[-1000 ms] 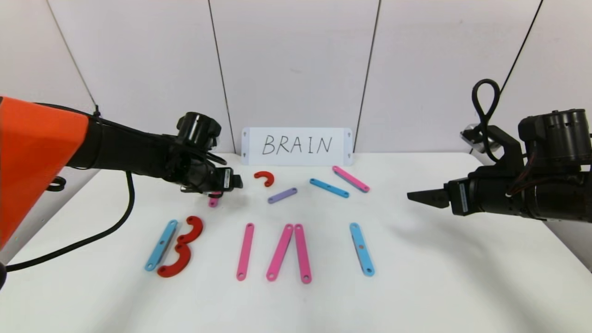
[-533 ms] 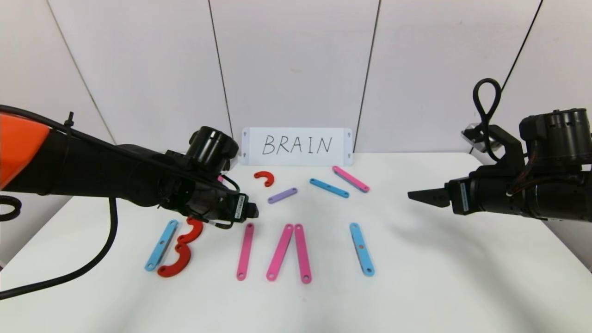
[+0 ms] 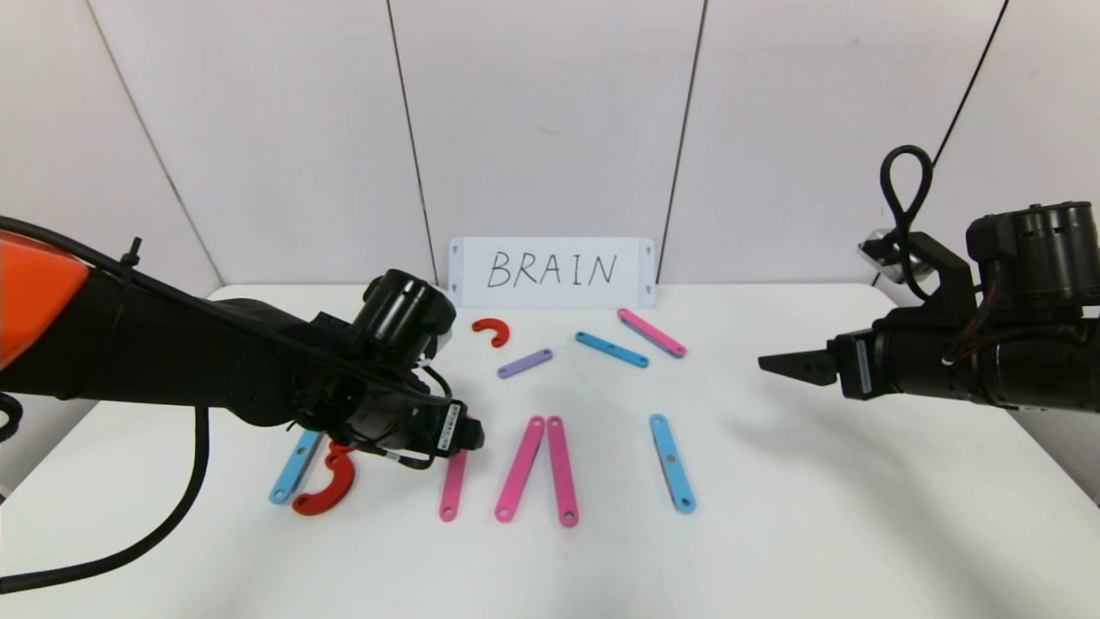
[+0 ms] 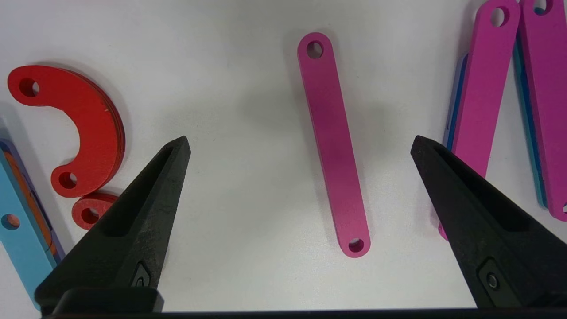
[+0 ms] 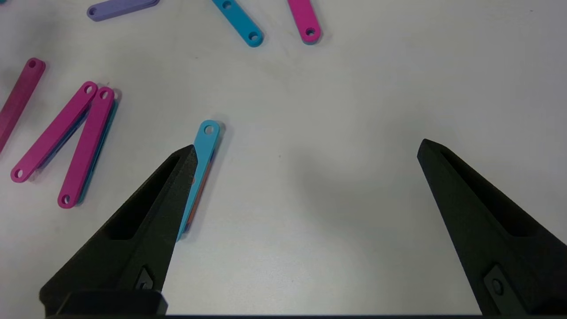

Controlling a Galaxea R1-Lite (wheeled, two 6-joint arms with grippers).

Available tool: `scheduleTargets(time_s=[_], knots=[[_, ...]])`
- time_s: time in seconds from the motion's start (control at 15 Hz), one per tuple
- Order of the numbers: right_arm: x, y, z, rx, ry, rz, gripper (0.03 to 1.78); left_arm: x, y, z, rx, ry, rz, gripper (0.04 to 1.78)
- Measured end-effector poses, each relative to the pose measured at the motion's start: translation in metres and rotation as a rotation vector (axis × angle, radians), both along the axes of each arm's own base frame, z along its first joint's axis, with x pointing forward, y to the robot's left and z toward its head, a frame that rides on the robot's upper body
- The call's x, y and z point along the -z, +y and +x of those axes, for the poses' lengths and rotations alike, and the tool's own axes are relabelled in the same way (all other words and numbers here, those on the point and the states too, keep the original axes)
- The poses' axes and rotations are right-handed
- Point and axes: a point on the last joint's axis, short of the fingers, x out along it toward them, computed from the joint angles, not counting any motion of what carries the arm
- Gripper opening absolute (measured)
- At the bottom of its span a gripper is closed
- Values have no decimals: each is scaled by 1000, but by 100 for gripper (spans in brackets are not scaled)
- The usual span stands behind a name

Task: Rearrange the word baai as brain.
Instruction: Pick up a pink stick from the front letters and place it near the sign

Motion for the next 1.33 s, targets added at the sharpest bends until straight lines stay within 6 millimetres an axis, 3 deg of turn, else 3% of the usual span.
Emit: scheduleTargets(time_s=[0.93, 1.13, 1.33], knots=[[0, 0, 0, 0, 0, 0, 174, 21, -6, 6, -27, 51, 14, 174], [0, 0, 0, 0, 0, -1, 174, 26, -8, 7, -29, 55, 30, 156], [0, 0, 0, 0, 0, -1, 174, 28, -10, 8, -27, 61, 33, 116]])
